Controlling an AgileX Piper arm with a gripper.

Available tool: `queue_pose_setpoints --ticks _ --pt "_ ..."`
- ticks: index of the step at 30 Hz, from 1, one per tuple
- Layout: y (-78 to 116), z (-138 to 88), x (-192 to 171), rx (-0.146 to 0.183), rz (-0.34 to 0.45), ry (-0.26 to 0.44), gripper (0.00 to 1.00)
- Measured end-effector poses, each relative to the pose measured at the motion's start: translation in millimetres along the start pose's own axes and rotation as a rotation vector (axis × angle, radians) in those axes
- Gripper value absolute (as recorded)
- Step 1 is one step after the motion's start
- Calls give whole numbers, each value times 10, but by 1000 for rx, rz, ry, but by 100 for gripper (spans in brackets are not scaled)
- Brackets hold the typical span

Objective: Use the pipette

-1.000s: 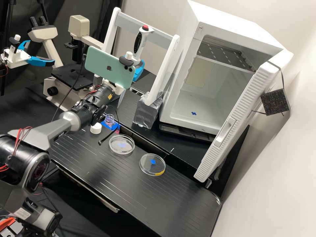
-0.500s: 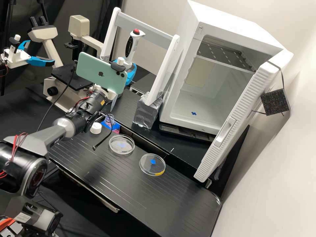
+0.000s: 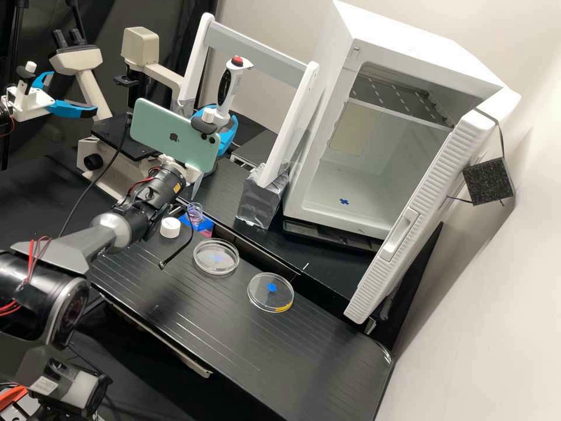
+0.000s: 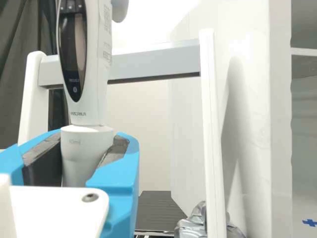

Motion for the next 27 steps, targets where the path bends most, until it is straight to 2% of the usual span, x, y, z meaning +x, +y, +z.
queue_pose_setpoints --ticks 3,18,27 --pt "-59 41 11 -17 -13 -8 0" --pt "-80 143 -6 -32 -12 -31 0" --pt "-197 256 -72 -39 -25 -42 0"
